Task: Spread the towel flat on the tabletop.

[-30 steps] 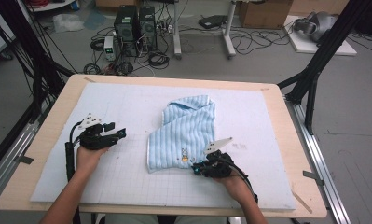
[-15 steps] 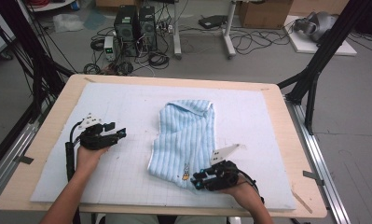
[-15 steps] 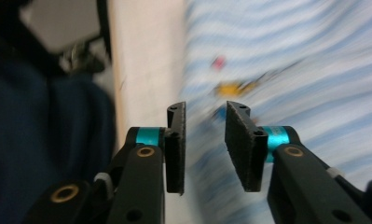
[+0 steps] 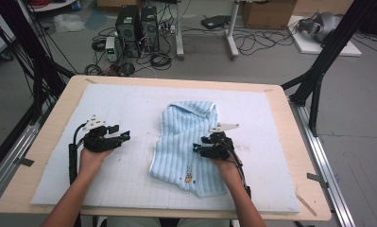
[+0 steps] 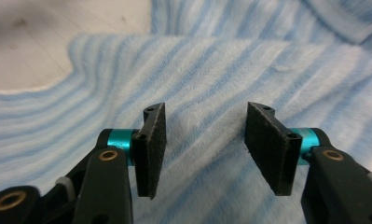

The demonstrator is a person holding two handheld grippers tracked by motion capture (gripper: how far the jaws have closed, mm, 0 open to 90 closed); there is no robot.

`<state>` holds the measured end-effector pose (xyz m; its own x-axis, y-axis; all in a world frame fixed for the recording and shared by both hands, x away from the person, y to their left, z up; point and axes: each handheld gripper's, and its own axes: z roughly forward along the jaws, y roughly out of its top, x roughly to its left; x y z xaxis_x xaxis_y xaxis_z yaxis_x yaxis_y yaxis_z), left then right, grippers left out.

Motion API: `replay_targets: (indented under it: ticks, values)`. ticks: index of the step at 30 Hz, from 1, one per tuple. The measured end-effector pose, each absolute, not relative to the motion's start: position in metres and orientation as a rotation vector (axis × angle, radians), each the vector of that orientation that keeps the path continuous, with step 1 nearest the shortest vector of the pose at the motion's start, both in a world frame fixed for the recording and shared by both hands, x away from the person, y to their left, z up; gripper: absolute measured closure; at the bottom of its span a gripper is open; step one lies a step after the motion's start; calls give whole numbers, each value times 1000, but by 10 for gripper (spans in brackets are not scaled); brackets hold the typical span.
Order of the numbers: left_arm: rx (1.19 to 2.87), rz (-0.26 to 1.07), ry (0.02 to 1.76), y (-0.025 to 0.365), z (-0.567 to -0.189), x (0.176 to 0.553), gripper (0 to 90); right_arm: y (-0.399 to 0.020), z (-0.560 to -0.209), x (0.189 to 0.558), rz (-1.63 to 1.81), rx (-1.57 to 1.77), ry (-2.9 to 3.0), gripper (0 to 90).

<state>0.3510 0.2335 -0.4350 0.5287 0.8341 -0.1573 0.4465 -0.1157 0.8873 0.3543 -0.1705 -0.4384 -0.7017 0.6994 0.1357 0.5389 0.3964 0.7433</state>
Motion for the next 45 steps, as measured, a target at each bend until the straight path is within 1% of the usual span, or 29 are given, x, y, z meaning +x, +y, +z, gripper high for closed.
replay_targets:
  ticks: [1, 2, 3, 9, 17, 20, 23, 27, 30, 33, 36, 41, 45]
  values:
    - [1747, 476, 1075, 234, -435, 351, 405, -165, -442, 354, 1151, 1055, 2500, 735]
    - [1745, 478, 1073, 234, -435, 351, 405, -161, -444, 352, 1124, 1021, 2524, 769]
    - [1746, 477, 1075, 234, -435, 351, 405, -159, -443, 349, 1109, 986, 2534, 832]
    - [1748, 474, 1070, 233, -435, 351, 406, -164, -442, 335, 1165, 901, 2670, 856]
    - [1760, 460, 1066, 230, -436, 351, 407, -179, -442, 296, 1235, 764, 2847, 856]
    - [1765, 450, 1048, 225, -436, 352, 407, -181, -441, 286, 1284, 723, 2887, 818]
    - [1771, 448, 1027, 217, -435, 355, 418, -187, -435, 287, 1391, 745, 2800, 718]
    - [1789, 433, 989, 201, -431, 364, 418, -199, -428, 294, 1500, 831, 2635, 625]
    - [1852, 430, 944, 184, -427, 375, 453, -209, -423, 295, 1597, 863, 2533, 623]
    - [1863, 409, 932, 167, -424, 387, 452, -216, -421, 297, 1653, 903, 2471, 603]
    - [1860, 370, 916, 151, -421, 399, 451, -218, -422, 298, 1631, 925, 2463, 594]
    - [1900, 361, 914, 129, -420, 417, 452, -220, -423, 300, 1618, 930, 2457, 579]
    - [1925, 319, 926, 113, -421, 429, 469, -220, -424, 301, 1617, 929, 2458, 578]
